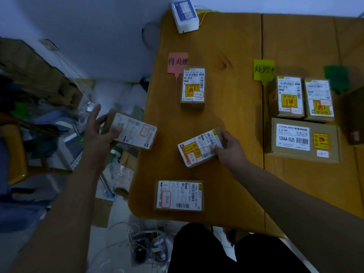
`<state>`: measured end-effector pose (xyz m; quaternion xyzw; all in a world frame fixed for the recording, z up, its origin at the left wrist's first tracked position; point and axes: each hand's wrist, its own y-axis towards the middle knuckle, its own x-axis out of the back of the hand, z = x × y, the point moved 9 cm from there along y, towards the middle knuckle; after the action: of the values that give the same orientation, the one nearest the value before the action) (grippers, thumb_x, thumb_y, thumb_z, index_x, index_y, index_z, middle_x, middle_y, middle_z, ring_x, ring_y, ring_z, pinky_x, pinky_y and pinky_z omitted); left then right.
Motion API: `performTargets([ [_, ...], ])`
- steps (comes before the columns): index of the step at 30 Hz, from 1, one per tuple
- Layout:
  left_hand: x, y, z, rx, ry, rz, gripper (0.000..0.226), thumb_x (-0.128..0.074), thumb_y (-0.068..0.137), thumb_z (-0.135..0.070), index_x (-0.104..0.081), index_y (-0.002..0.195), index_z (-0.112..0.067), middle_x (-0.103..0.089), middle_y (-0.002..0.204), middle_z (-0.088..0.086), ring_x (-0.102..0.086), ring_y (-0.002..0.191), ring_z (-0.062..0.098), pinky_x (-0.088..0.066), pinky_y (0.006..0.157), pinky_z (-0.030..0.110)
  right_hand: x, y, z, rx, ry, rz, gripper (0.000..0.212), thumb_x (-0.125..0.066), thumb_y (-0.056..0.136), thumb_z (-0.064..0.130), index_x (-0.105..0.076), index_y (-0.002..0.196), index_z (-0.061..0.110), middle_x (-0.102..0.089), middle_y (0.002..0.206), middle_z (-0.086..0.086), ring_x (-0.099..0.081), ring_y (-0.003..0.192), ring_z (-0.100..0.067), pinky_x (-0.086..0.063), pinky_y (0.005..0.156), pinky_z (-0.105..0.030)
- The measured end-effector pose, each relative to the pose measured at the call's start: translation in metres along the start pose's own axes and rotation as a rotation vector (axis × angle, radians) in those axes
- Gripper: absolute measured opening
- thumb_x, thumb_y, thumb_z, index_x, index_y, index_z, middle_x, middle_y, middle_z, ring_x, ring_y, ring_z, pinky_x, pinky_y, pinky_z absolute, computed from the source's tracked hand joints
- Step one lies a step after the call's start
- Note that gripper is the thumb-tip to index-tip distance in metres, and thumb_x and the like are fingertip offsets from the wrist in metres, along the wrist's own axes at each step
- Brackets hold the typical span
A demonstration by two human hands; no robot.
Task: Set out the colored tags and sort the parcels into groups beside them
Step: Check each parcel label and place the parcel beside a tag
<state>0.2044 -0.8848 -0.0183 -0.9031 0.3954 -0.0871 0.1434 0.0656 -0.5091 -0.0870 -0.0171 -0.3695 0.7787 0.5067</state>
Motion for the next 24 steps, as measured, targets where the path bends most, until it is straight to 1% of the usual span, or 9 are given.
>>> performTargets([
  [4, -0.053, 0.012, -0.017, -0.033, 0.498, 0.261, 0.082, -0.082, 0.083, -0.008, -0.042, 0.146, -0.041, -0.044, 0.148, 0.000, -0.058, 0.121, 0.020, -0.059, 0.084, 0.035, 0.001, 0.008, 0.020, 0.118, -0.093, 0.075, 0.066, -0.064, 0.102, 0.009, -0.038, 0.161, 0.023, -0.045, 0.153, -0.015, -0.056, 0.133, -0.035, -0.053, 0.108, -0.052],
  [6, -0.086, 0.019, -0.010, 0.014, 0.620, 0.326, 0.087, -0.088, 0.078, -0.019, -0.038, 0.148, -0.034, -0.041, 0.147, 0.003, -0.058, 0.115, 0.021, -0.057, 0.076, 0.027, 0.000, 0.010, 0.031, 0.186, -0.162, 0.085, 0.066, -0.064, 0.101, 0.009, -0.040, 0.160, 0.024, -0.041, 0.155, -0.013, -0.052, 0.136, -0.028, -0.050, 0.112, -0.045],
  [9, -0.117, 0.024, 0.008, 0.128, 0.539, 0.302, 0.092, -0.087, 0.078, -0.024, -0.034, 0.153, -0.021, -0.052, 0.144, 0.007, -0.064, 0.103, 0.015, -0.058, 0.068, 0.025, 0.003, 0.008, 0.038, 0.242, -0.228, 0.017, 0.075, -0.072, 0.097, 0.018, -0.034, 0.161, 0.027, -0.034, 0.155, -0.012, -0.045, 0.129, -0.019, -0.048, 0.105, -0.031],
  [12, -0.123, 0.019, 0.037, 0.265, 0.504, 0.265, 0.093, -0.084, 0.083, -0.028, -0.030, 0.158, -0.018, -0.058, 0.144, 0.008, -0.070, 0.095, 0.016, -0.059, 0.071, 0.034, 0.013, 0.005, 0.021, 0.149, -0.202, -0.124, 0.076, -0.080, 0.089, 0.037, -0.040, 0.152, 0.019, -0.039, 0.149, -0.015, -0.053, 0.130, -0.030, -0.052, 0.095, -0.038],
  [14, -0.117, 0.012, 0.054, 0.289, 0.517, 0.209, 0.084, -0.082, 0.085, -0.035, -0.039, 0.154, -0.019, -0.064, 0.138, 0.005, -0.073, 0.090, 0.015, -0.062, 0.071, 0.037, 0.007, 0.003, 0.003, 0.030, -0.179, -0.096, 0.077, -0.079, 0.087, 0.049, -0.042, 0.146, 0.015, -0.049, 0.144, -0.015, -0.060, 0.122, -0.033, -0.056, 0.091, -0.042],
  [17, -0.119, -0.002, 0.067, 0.248, 0.551, 0.136, 0.053, -0.078, 0.085, -0.051, -0.063, 0.127, -0.023, -0.075, 0.114, -0.003, -0.073, 0.083, 0.009, -0.057, 0.064, 0.028, -0.024, 0.000, -0.006, -0.005, -0.129, 0.062, 0.084, -0.073, 0.092, 0.050, -0.032, 0.157, 0.015, -0.051, 0.150, -0.014, -0.060, 0.127, -0.034, -0.057, 0.098, -0.051],
  [20, -0.131, -0.014, 0.072, 0.269, 0.469, 0.123, 0.026, -0.074, 0.088, -0.052, -0.064, 0.101, -0.032, -0.077, 0.100, -0.005, -0.077, 0.088, 0.017, -0.059, 0.064, 0.029, -0.036, -0.004, -0.001, 0.030, -0.110, 0.064, 0.090, -0.070, 0.094, 0.050, -0.019, 0.163, 0.025, -0.040, 0.153, -0.014, -0.054, 0.132, -0.036, -0.055, 0.102, -0.054],
  [22, -0.134, -0.017, 0.066, 0.294, 0.353, 0.110, 0.033, -0.073, 0.090, -0.047, -0.065, 0.115, -0.026, -0.077, 0.107, -0.001, -0.078, 0.087, 0.016, -0.061, 0.062, 0.029, -0.033, -0.008, 0.003, 0.068, -0.004, 0.078, 0.087, -0.069, 0.096, 0.047, -0.016, 0.163, 0.030, -0.049, 0.147, -0.008, -0.063, 0.120, -0.028, -0.062, 0.090, -0.043],
  [24, -0.139, -0.019, 0.058, 0.325, 0.199, 0.138, 0.046, -0.070, 0.095, -0.040, -0.061, 0.136, -0.019, -0.077, 0.117, 0.006, -0.079, 0.091, 0.020, -0.065, 0.070, 0.034, -0.020, -0.013, 0.013, 0.118, 0.090, 0.079, 0.083, -0.070, 0.096, 0.046, -0.019, 0.161, 0.036, -0.059, 0.128, 0.007, -0.068, 0.098, -0.010, -0.060, 0.068, -0.020],
])
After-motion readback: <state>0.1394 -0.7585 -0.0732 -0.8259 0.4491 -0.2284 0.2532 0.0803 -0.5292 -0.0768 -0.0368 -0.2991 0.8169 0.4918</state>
